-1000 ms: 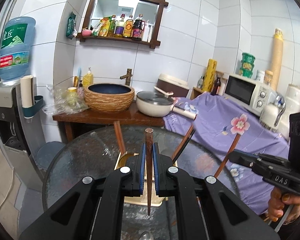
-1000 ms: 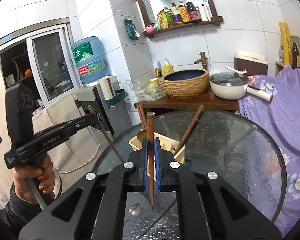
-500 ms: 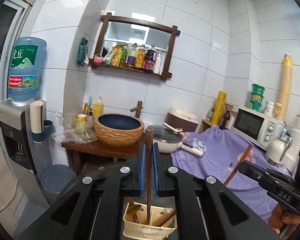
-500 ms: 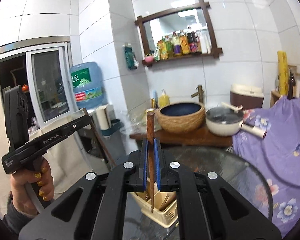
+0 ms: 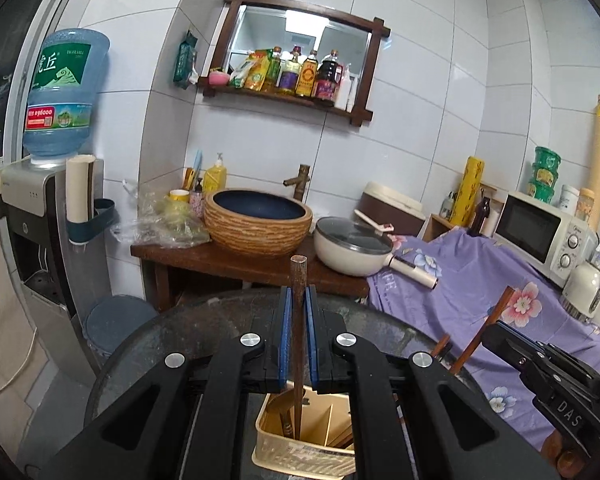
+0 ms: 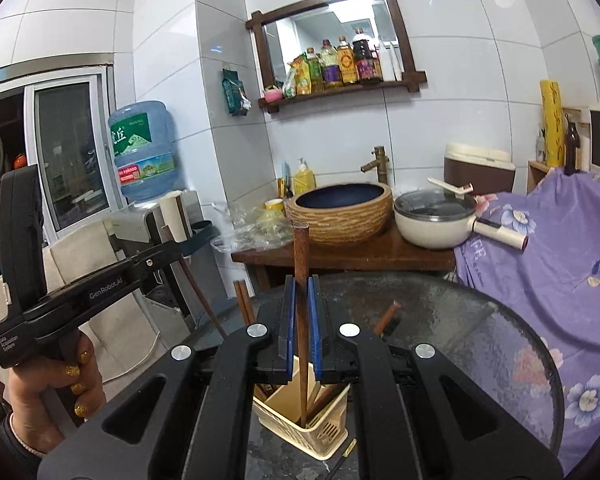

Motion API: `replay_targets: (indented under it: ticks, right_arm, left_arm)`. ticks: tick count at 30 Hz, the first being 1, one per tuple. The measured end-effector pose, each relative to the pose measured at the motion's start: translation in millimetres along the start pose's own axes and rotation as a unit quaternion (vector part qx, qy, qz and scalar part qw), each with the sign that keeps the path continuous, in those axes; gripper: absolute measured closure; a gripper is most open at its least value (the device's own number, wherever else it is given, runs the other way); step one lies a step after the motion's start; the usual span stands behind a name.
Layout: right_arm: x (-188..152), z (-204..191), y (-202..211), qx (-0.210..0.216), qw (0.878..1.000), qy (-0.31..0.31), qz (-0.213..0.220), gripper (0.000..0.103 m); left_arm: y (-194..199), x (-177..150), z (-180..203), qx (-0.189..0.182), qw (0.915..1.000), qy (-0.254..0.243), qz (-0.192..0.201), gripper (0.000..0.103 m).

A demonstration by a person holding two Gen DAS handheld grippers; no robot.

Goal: Organize utensils
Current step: 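Insert the chopstick into the caddy and open the left tool while the right tool releases its chopstick inside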

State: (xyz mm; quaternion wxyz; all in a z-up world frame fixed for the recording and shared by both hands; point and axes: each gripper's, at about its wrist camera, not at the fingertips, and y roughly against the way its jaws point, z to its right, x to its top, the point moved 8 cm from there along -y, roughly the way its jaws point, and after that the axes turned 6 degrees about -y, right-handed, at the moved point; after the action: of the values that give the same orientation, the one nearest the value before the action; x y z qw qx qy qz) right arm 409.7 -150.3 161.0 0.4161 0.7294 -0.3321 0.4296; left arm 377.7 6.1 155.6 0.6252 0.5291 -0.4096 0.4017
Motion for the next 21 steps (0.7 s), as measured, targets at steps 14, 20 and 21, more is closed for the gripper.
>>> replay_targets:
  ticks: [14, 20, 21]
  right_arm:
    - [-41, 28, -23, -0.012, 0.998, -0.05, -0.035, 0.096]
    - [-53, 37, -28, -0.023, 0.997, -0.053, -0.046, 0.096]
    - [-55, 38, -29, -0.024, 0.997, -0.053, -0.048, 0.096]
  left_arm:
    - [-24, -40, -12, -0.001, 0.9991, 0.009, -0.041, 0.096]
    - [-31, -47, -15, 0.006, 0.9986, 0.008, -0.052, 0.096]
    - [-34, -50, -15, 0.004, 0.9983, 0.009, -0.057, 0.096]
